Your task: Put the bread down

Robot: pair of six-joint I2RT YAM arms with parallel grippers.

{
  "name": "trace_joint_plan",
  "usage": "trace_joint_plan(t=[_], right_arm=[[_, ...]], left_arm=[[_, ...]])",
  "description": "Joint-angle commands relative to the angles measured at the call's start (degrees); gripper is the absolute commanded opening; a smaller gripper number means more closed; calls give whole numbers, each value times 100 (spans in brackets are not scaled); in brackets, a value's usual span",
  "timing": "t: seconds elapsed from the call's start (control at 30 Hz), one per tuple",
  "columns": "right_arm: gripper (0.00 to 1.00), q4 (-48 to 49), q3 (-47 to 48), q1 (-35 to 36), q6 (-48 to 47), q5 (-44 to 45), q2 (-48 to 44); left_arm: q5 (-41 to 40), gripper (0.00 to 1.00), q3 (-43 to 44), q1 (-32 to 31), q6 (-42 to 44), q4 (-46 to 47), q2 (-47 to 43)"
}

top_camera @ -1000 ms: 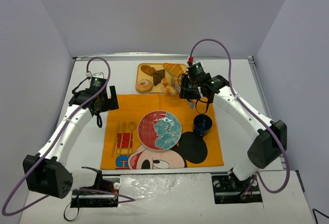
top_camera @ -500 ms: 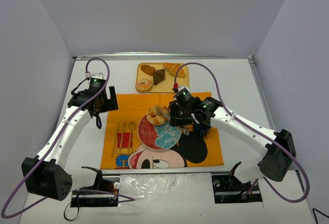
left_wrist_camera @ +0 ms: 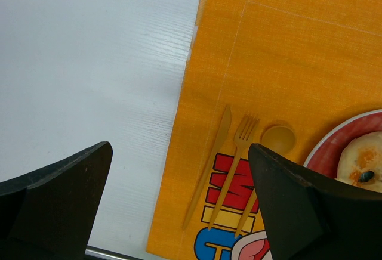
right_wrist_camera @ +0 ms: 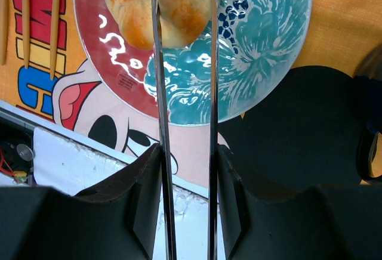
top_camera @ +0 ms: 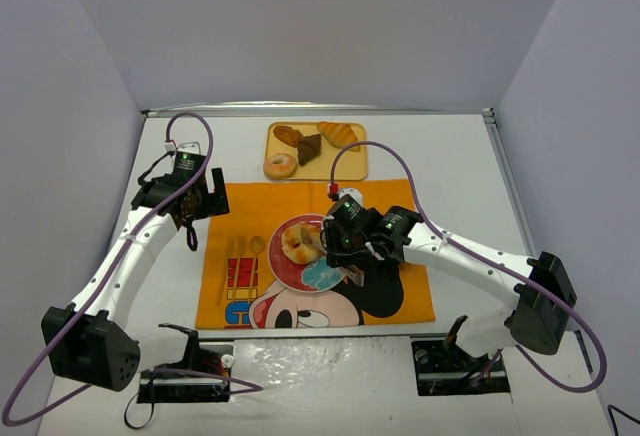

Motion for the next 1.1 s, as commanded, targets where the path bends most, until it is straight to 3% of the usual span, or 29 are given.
trace_joint_plan(t=[0.0,0.27,0.9,1.07], right_arm=[[26,113,73,66,100,331,-262],[50,-36,161,154,118,411,-191],[50,-625,1206,201,162,1049,-250],[49,-616,1605,-170,206,1426,-7]], left_arm=[[-109,97,121,-32,34,81,-166],[-135,97,156,-32,52,55,-175],[-135,97,183,-32,47,55,-131],[-111,97,174,-32,37,73,-138]])
